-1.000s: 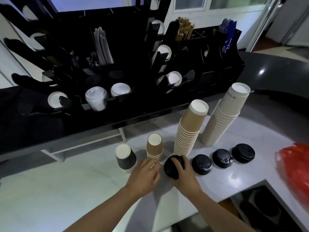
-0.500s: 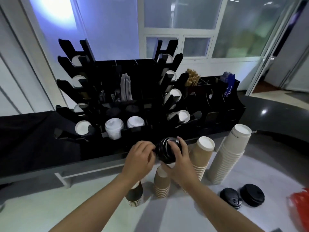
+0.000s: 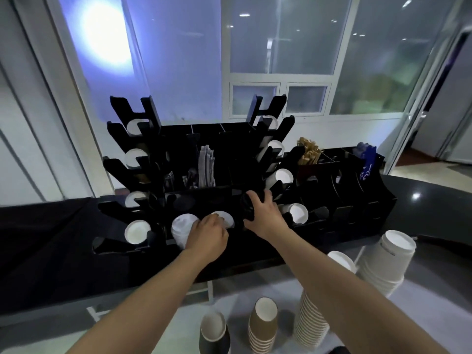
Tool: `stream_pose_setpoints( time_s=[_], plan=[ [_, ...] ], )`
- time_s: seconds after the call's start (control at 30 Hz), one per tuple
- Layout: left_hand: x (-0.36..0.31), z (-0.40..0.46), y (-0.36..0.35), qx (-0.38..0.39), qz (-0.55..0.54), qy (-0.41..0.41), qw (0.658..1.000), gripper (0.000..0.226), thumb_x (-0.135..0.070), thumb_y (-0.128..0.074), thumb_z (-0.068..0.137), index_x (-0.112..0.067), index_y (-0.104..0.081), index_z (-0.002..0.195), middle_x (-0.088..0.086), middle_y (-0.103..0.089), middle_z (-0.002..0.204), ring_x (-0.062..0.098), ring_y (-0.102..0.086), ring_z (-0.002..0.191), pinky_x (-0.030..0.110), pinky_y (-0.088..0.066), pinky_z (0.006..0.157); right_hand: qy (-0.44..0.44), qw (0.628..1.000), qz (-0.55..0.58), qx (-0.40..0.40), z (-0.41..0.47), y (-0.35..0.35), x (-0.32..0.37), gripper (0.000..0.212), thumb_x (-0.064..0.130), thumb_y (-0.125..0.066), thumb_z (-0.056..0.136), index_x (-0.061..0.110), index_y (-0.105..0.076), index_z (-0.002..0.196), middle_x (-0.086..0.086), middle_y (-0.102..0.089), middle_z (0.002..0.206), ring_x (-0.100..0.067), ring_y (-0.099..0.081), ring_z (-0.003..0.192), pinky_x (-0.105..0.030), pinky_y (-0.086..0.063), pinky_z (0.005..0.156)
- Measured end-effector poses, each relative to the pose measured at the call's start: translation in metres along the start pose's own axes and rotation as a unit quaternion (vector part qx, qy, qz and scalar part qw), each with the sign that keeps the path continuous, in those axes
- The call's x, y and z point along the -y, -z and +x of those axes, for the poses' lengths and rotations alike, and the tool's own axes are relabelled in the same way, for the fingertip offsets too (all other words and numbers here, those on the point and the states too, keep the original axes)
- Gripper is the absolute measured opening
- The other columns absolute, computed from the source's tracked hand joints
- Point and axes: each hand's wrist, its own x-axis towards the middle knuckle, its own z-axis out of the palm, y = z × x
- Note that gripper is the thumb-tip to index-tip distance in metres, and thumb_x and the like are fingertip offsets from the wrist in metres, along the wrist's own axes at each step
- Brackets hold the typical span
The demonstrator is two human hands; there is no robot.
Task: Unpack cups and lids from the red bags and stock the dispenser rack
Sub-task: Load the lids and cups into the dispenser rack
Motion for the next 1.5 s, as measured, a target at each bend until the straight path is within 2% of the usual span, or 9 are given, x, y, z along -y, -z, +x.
stream_pose_setpoints(
  time_s=[0.17,0.4,0.6,0.73,0.97,1.1,1.23,1.33,1.5],
  plan=[
    [0.011,0.004,-0.015,0.005,0.087,-0.002,0.996,0.039,-0.032,-0.033,0.103,-0.013,-0.062,0.120,0.004,-0.063,0.123,0.024,-0.054,0.118,0.041,-0.030,0.113,-0.012,0.997,-0.074,0.031,0.017,-0.002,0.005,0.081,0.037,-0.072,0.088,0.033,-0.020,0.150,-0.019,-0.014,0.153,-0.049,-0.042,0.124,-0.051,-0.047,0.100],
    [0.011,0.003,-0.014,-0.019,0.091,-0.014,0.996,0.042,-0.033,-0.035,0.102,-0.012,-0.066,0.120,0.004,-0.067,0.119,0.023,-0.059,0.112,0.045,-0.026,0.118,0.014,0.989,-0.144,-0.031,0.009,-0.031,-0.011,0.081,0.057,-0.058,0.092,0.033,-0.017,0.158,-0.021,-0.017,0.160,-0.039,-0.029,0.140,-0.048,-0.027,0.116],
    [0.013,-0.001,-0.016,-0.038,0.098,-0.023,0.994,0.041,-0.030,-0.038,0.098,-0.011,-0.069,0.116,0.005,-0.068,0.117,0.024,-0.061,0.109,0.047,-0.029,0.117,0.063,0.979,-0.188,0.056,0.014,-0.052,-0.024,0.057,0.053,-0.018,0.106,0.030,-0.026,0.157,-0.010,-0.017,0.166,-0.029,-0.012,0.152,-0.047,-0.001,0.123],
    [0.013,-0.002,-0.016,-0.032,0.105,-0.026,0.994,0.053,-0.033,-0.023,0.097,-0.012,-0.067,0.117,0.005,-0.067,0.120,0.023,-0.060,0.112,0.047,-0.028,0.117,0.061,0.978,-0.183,0.075,0.010,-0.061,-0.028,0.062,0.054,-0.008,0.104,0.029,-0.023,0.159,-0.006,-0.015,0.168,-0.027,-0.005,0.155,-0.050,0.014,0.122],
    [0.015,0.000,-0.016,-0.007,0.101,-0.016,0.995,0.043,-0.032,-0.038,0.099,-0.011,-0.064,0.127,0.005,-0.064,0.130,0.023,-0.057,0.120,0.046,-0.021,0.120,0.017,0.978,-0.181,0.102,0.015,-0.050,-0.022,0.096,0.082,0.001,0.084,0.027,-0.030,0.157,-0.012,-0.026,0.164,-0.030,-0.020,0.151,-0.052,0.007,0.122],
    [0.012,-0.001,-0.009,0.015,0.066,-0.011,0.998,0.041,-0.031,-0.037,0.100,-0.015,-0.058,0.132,0.002,-0.055,0.140,0.020,-0.048,0.130,0.046,-0.012,0.123,0.017,0.976,-0.170,0.135,0.013,-0.044,-0.014,0.087,0.076,-0.006,0.093,0.023,-0.020,0.160,-0.011,-0.009,0.168,-0.025,0.004,0.156,-0.053,0.018,0.120],
    [0.008,-0.013,-0.001,-0.016,0.033,-0.036,0.999,0.035,-0.027,-0.040,0.098,-0.018,-0.063,0.123,-0.002,-0.057,0.135,0.017,-0.050,0.127,0.045,-0.015,0.124,0.076,0.994,-0.077,-0.022,-0.020,-0.039,-0.008,0.051,0.043,-0.032,0.107,0.013,-0.052,0.143,-0.007,-0.043,0.153,-0.025,-0.033,0.145,-0.046,-0.016,0.123],
    [0.003,-0.032,0.001,-0.066,0.005,-0.075,0.995,0.030,-0.026,-0.044,0.096,-0.018,-0.069,0.109,-0.004,-0.067,0.112,0.020,-0.058,0.109,0.041,-0.031,0.114,0.147,0.984,-0.041,-0.088,-0.057,-0.035,-0.008,0.027,0.016,-0.052,0.102,0.008,-0.068,0.122,-0.008,-0.060,0.116,-0.027,-0.061,0.098,-0.038,-0.049,0.088],
    [-0.033,-0.065,0.001,-0.100,-0.027,-0.122,0.987,0.034,-0.031,-0.041,0.098,-0.015,-0.065,0.079,0.000,-0.062,0.077,0.022,-0.057,0.077,0.040,-0.045,0.072,0.135,0.990,-0.023,-0.032,-0.118,-0.039,-0.021,0.026,0.000,-0.058,0.094,0.009,-0.065,0.118,-0.008,-0.053,0.112,-0.027,-0.056,0.074,-0.038,-0.048,0.064]
  ],
)
